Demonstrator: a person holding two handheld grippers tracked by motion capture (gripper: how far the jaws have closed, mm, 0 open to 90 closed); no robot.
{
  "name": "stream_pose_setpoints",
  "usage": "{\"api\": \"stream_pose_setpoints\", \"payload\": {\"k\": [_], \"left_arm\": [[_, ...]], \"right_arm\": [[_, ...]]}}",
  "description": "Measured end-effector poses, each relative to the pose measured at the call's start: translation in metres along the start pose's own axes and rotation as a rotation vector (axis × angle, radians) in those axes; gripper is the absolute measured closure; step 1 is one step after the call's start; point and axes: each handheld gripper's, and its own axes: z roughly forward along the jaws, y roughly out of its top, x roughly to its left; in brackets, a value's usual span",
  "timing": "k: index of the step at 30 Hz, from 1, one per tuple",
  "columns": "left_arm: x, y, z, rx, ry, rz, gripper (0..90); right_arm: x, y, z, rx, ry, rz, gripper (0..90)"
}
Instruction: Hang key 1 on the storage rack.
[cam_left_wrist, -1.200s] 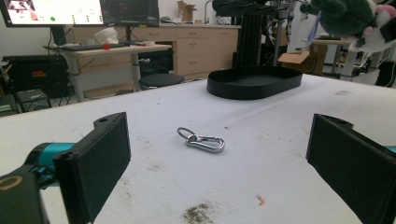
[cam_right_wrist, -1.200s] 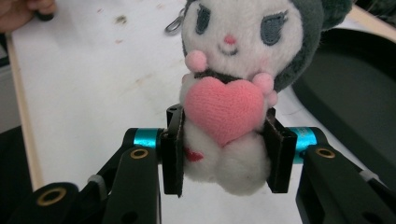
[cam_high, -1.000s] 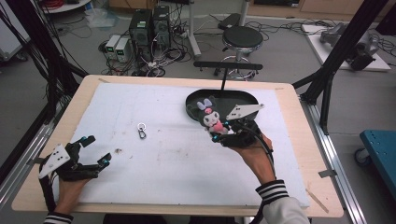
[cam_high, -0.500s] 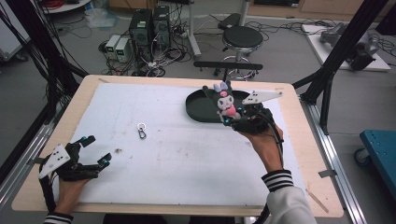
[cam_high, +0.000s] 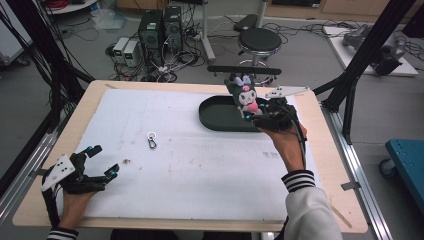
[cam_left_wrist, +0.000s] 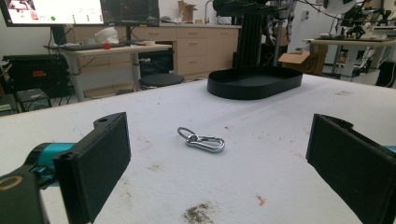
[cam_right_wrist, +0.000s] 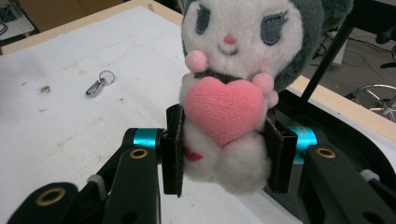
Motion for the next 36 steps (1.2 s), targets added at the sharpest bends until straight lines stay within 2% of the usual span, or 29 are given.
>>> {"api": "stream_pose_setpoints", "payload": {"k": [17,26,33,36], "left_arm": [[0.0,0.0,0.0,0.0,-0.001,-0.001,6.9],[0.0,0.0,0.0,-0.001,0.001,0.0,6.9],[0.0,0.0,0.0,-0.001,0.001,0.0,6.9],[0.0,0.0,0.0,-0.001,0.001,-0.001,6.9]], "right_arm": [[-0.017,0.025,0.019,-0.003,-0.029,0.033,58.1],[-0.028,0.027,0.028,0.012,-0.049,0.058,58.0],[-0.032,0.027,0.038,0.016,-0.044,0.078,58.0],[-0.034,0.028,0.041,0.021,-0.049,0.069,58.0]]}}
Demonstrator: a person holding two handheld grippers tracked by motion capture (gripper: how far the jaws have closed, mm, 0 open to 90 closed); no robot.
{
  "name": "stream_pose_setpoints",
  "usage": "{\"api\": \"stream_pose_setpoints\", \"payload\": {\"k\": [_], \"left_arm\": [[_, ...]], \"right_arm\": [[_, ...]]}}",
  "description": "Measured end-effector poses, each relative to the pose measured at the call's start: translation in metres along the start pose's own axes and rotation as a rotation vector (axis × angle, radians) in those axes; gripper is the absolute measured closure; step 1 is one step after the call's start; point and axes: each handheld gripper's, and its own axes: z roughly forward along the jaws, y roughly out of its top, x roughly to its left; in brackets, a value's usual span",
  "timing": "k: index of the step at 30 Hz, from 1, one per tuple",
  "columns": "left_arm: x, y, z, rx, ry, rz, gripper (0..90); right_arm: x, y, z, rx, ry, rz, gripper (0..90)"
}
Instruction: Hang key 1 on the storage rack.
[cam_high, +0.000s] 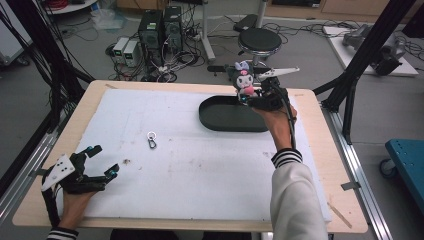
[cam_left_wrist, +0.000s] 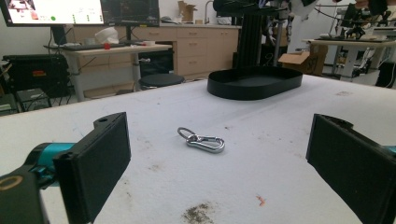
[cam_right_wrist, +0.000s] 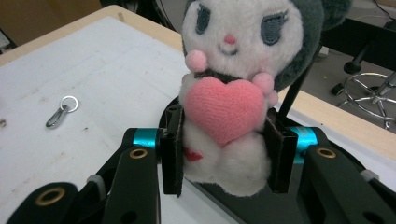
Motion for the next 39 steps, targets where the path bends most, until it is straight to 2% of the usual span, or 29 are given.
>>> {"api": "stream_pose_setpoints", "payload": {"k": [5,10,16,24,39], "left_arm": [[0.0,0.0,0.0,-0.001,0.0,0.001,6.9],[0.0,0.0,0.0,0.0,0.0,0.001,6.9],[0.0,0.0,0.0,0.0,0.0,0.0,6.9],[0.0,0.0,0.0,-0.001,-0.001,0.0,6.9],[0.0,0.0,0.0,0.0,-0.001,0.0,6.9]], "right_arm": [[-0.003,0.006,0.006,0.006,-0.006,0.013,57.9],[-0.005,0.009,0.01,0.012,-0.017,0.006,57.9],[-0.006,0.008,0.015,0.01,-0.014,0.024,57.8],[-0.008,0.008,0.017,0.0,-0.016,0.037,57.8],[-0.015,0.003,0.015,0.037,-0.023,0.078,57.5]]}}
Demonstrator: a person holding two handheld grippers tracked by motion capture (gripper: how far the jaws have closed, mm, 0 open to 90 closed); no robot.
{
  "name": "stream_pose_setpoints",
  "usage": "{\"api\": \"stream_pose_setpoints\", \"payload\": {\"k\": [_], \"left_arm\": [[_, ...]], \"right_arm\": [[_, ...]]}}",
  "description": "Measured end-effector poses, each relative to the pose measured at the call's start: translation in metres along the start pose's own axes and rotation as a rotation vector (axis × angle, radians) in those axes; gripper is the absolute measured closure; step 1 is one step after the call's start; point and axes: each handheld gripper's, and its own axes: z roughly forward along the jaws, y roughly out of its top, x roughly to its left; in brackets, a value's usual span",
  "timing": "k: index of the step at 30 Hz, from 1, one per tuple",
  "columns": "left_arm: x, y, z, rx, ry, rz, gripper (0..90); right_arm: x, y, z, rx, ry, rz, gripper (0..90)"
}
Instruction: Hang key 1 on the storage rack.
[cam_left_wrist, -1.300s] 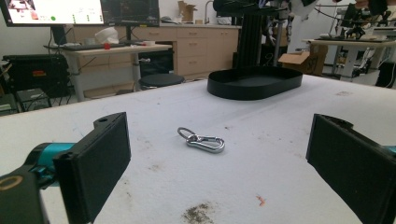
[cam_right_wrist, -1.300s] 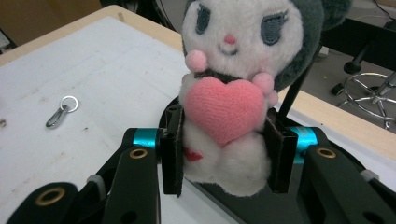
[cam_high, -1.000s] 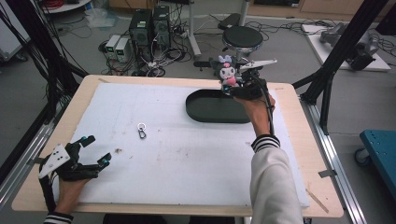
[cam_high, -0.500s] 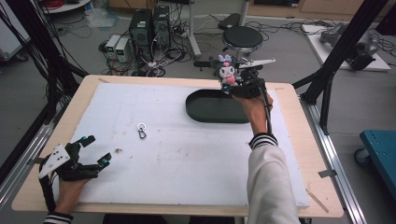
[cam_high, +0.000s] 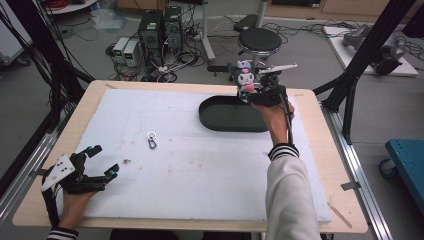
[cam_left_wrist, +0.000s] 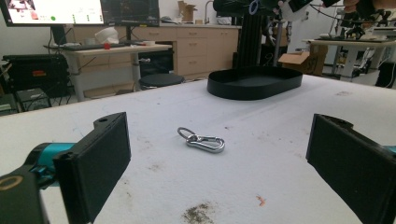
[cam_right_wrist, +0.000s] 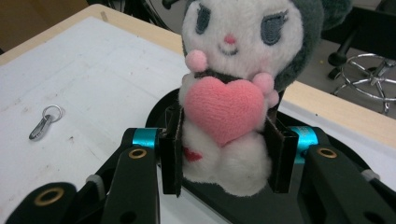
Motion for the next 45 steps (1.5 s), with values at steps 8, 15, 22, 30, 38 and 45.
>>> {"api": "stream_pose_setpoints", "payload": {"k": [8,15,22,30,38,45], "left_arm": [[0.0,0.0,0.0,0.0,0.0,0.0,6.9],[0.0,0.0,0.0,0.0,0.0,0.001,6.9],[0.0,0.0,0.0,0.0,0.001,0.002,6.9],[0.0,0.0,0.0,0.0,0.0,0.0,6.9],[0.0,0.0,0.0,-0.001,0.0,0.0,6.9],[0.0,0.0,0.0,0.0,0.0,0.0,6.9]], "right_arm": [[-0.001,-0.004,0.0,0.048,0.008,-0.004,57.5],[-0.002,-0.006,-0.001,0.099,0.002,-0.021,57.5],[0.0,-0.008,0.005,0.153,-0.015,-0.045,57.5],[-0.001,-0.009,0.013,0.171,-0.013,-0.045,57.5],[-0.004,-0.011,0.019,0.156,-0.023,-0.039,57.4],[-0.007,-0.013,0.026,0.151,-0.026,-0.02,57.5]]}}
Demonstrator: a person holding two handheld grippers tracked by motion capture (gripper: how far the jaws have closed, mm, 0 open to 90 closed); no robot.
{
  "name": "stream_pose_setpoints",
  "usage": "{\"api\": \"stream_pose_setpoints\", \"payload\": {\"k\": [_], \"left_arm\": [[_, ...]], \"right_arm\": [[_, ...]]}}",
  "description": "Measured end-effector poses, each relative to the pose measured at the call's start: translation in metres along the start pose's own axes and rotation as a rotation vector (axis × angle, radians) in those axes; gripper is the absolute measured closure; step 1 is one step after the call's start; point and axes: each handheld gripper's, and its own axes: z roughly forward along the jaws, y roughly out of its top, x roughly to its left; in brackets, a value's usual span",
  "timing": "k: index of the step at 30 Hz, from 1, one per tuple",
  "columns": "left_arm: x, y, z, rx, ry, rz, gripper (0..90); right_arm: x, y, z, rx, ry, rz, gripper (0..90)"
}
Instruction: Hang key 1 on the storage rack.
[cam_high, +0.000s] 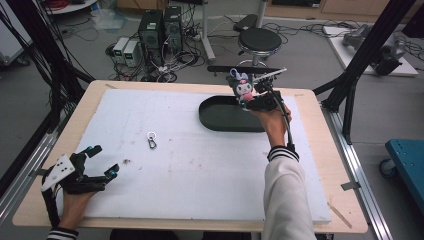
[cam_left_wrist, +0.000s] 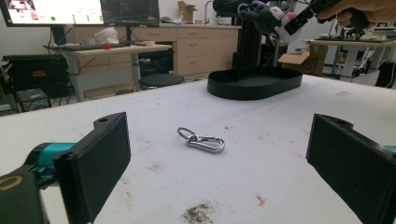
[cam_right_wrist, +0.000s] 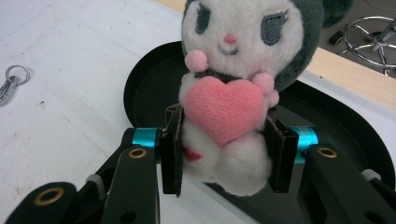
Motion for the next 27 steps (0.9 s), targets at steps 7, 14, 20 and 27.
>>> {"api": "stream_pose_setpoints", "payload": {"k": [7,14,20,27], "left_arm": [[0.0,0.0,0.0,0.0,-0.001,-0.001,6.9],[0.0,0.0,0.0,0.0,-0.001,-0.001,6.9],[0.0,0.0,0.0,0.0,-0.001,-0.001,6.9],[0.0,0.0,0.0,0.0,0.001,0.0,6.9]], "right_arm": [[-0.002,0.001,0.009,-0.007,-0.004,0.008,57.5],[-0.004,0.001,0.018,-0.02,-0.005,0.022,57.3],[-0.005,0.001,0.024,-0.019,-0.001,0.018,56.7],[-0.003,0.002,0.027,-0.031,-0.023,0.004,22.5]]}}
